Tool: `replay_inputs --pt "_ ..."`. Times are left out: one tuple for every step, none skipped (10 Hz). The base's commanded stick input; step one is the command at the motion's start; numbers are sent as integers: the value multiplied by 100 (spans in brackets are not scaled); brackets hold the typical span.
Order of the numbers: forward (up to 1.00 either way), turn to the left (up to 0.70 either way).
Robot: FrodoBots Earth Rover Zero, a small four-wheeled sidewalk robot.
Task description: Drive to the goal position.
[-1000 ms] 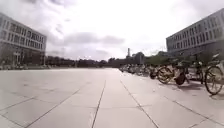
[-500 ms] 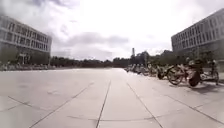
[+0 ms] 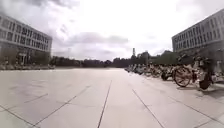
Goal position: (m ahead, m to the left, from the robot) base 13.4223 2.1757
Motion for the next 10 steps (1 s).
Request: replay_inputs --pt "70 0" --pt "70 0" --pt "70 0" --pt "70 0" --pt "70 0" --pt "70 0" --pt "70 0" --pt "70 0" --pt "70 0" --pt "70 0"
